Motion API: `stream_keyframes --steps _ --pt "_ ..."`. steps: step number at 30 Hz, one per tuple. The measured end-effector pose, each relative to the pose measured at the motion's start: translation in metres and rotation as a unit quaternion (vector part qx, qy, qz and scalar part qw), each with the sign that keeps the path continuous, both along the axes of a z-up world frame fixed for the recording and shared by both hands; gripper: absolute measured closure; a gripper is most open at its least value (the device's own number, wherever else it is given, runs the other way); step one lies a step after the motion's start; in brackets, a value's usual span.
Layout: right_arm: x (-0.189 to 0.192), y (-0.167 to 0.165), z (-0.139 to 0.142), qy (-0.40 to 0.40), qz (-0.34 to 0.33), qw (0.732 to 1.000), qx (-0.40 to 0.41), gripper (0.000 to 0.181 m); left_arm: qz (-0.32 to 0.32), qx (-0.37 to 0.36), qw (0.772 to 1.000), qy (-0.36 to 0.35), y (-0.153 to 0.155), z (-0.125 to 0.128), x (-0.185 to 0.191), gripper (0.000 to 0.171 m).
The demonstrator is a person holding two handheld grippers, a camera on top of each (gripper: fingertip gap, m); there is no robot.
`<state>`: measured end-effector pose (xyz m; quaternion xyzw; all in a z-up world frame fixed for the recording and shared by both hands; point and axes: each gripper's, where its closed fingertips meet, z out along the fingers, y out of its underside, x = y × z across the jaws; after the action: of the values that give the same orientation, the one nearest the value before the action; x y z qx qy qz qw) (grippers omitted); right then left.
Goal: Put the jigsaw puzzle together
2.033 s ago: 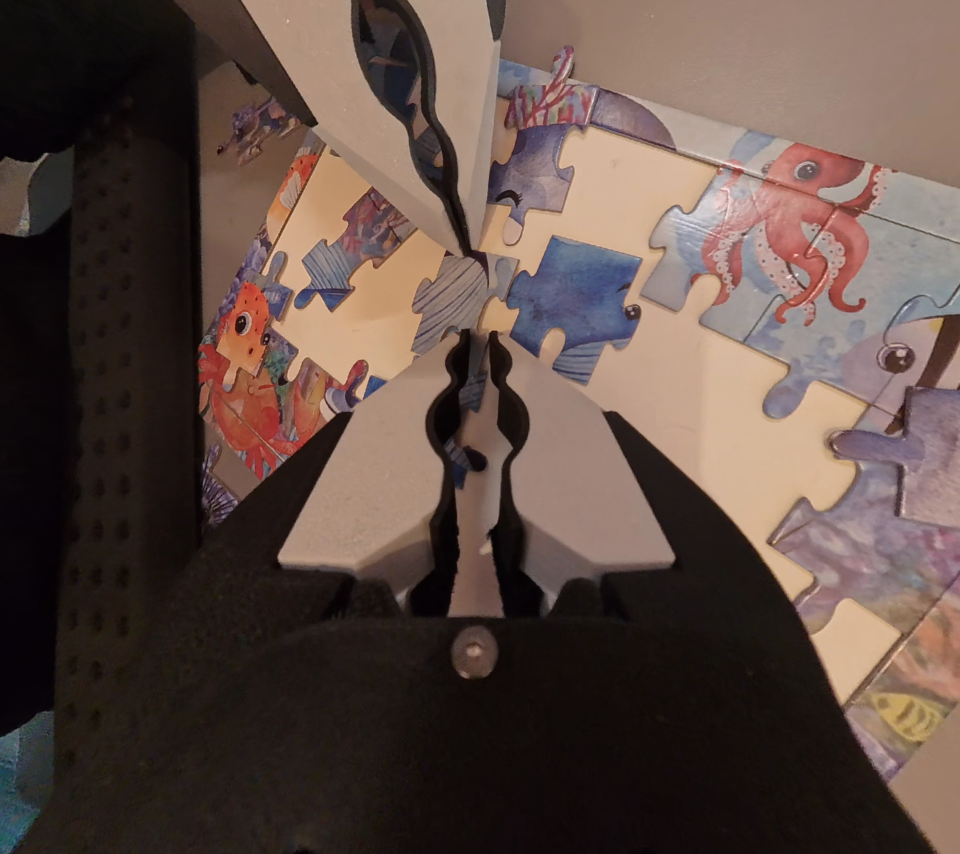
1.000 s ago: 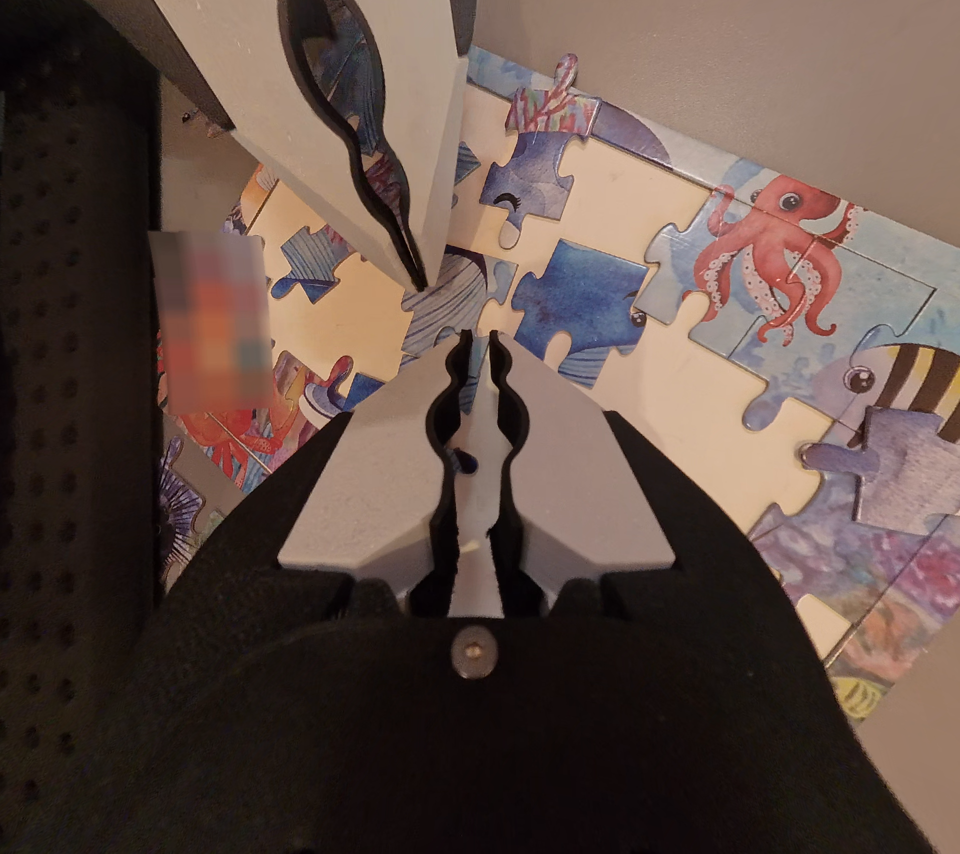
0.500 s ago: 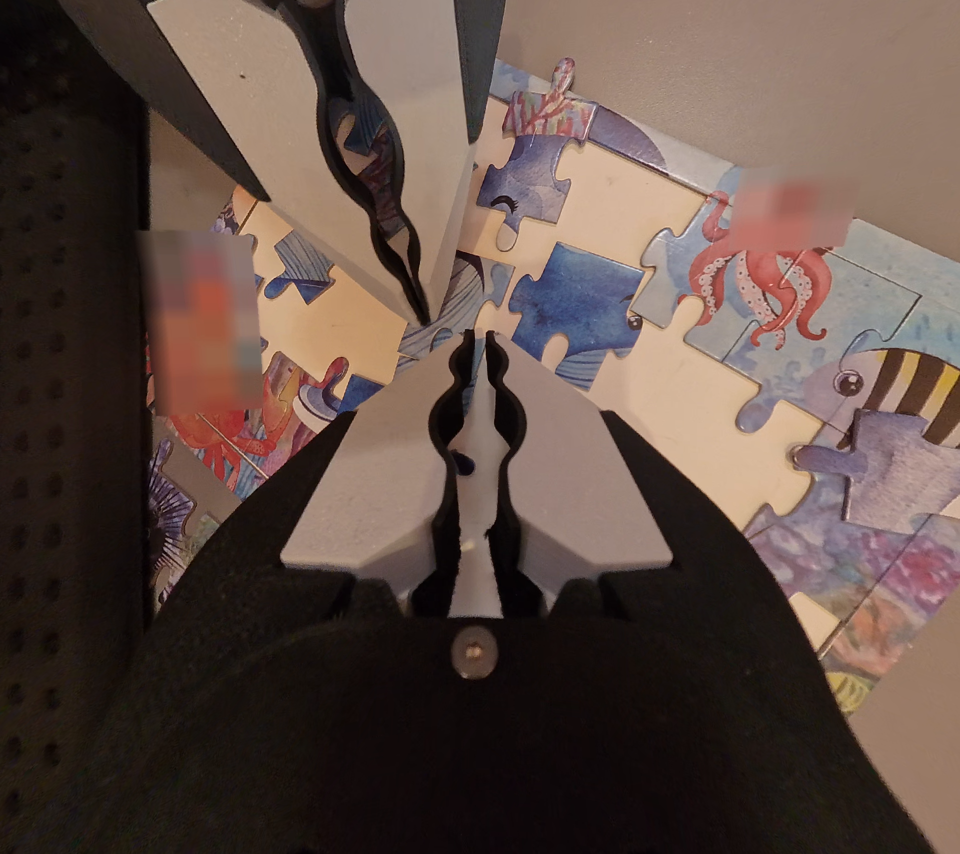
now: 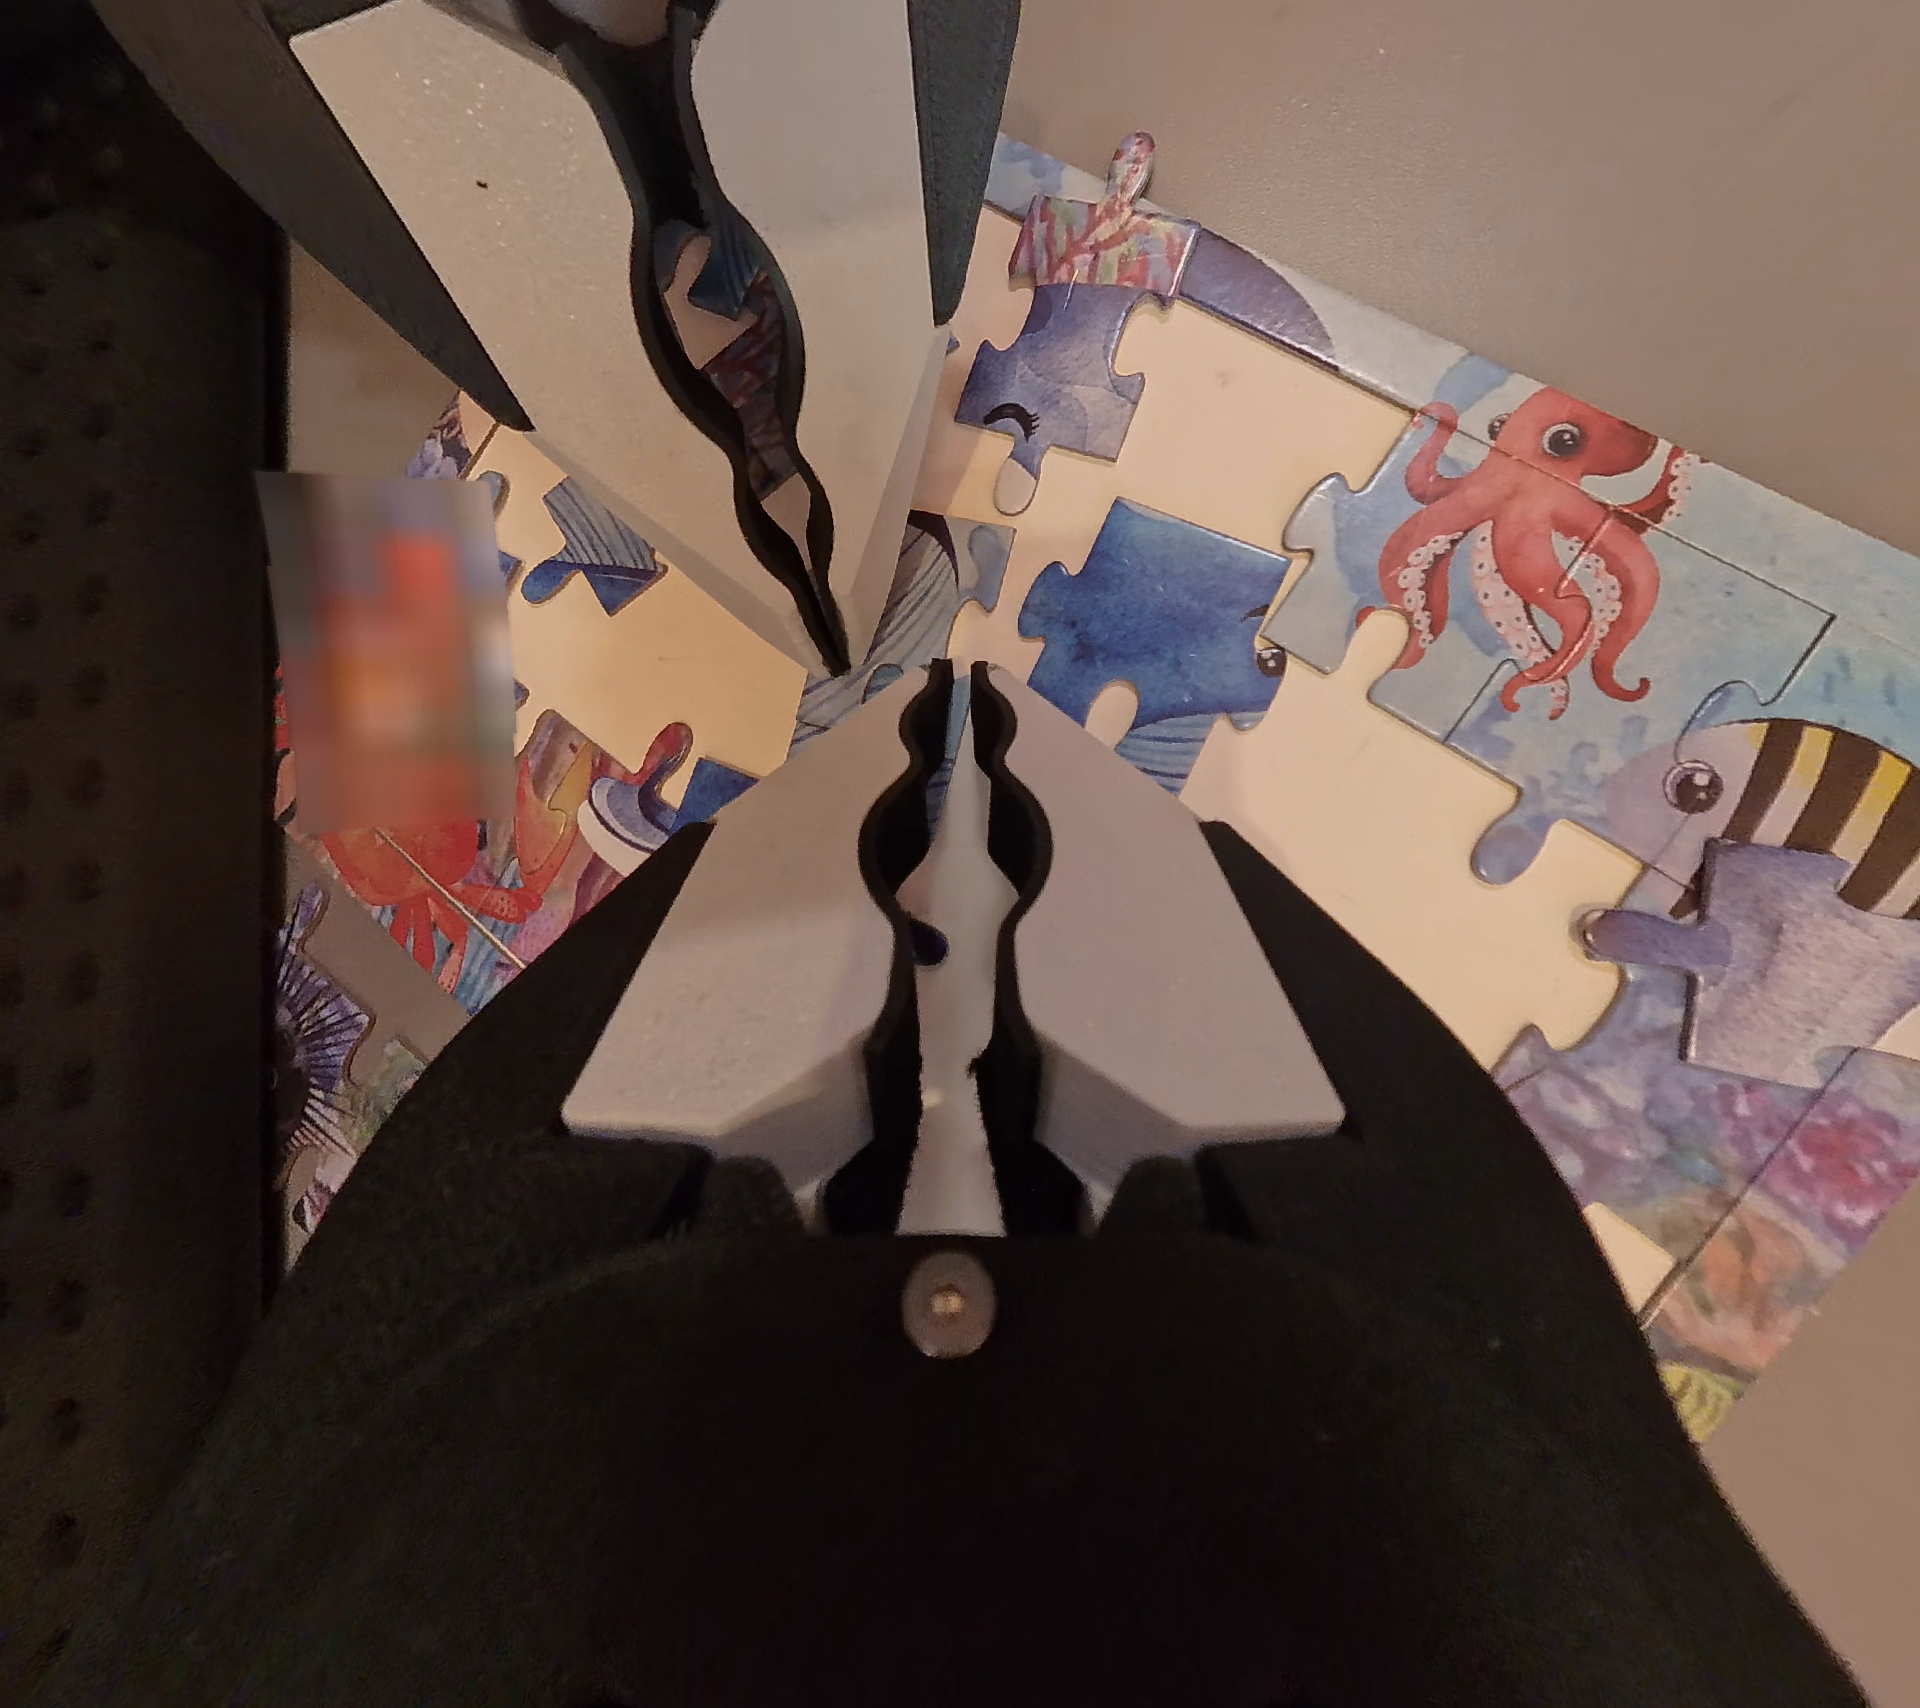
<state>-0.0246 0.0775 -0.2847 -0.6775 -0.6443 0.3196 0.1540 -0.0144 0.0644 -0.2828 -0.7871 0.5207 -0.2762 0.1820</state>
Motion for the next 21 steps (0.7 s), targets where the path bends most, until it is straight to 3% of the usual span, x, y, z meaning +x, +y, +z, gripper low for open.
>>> stream_keyframes --steps 11,16,21 --pt "0.000 0.003 0.002 0.001 0.000 1.000 0.012 0.181 0.002 -0.002 1.000 0.002 0.000 0.000 0.000 0.171" --pt "0.002 0.005 0.024 0.043 -0.005 0.999 0.002 0.181 0.003 -0.004 1.000 -0.001 0.001 0.002 0.001 0.171" --pt "0.008 -0.002 -0.001 -0.015 0.013 1.000 -0.001 0.181 0.005 -0.007 1.000 -0.001 0.001 0.000 -0.001 0.171"
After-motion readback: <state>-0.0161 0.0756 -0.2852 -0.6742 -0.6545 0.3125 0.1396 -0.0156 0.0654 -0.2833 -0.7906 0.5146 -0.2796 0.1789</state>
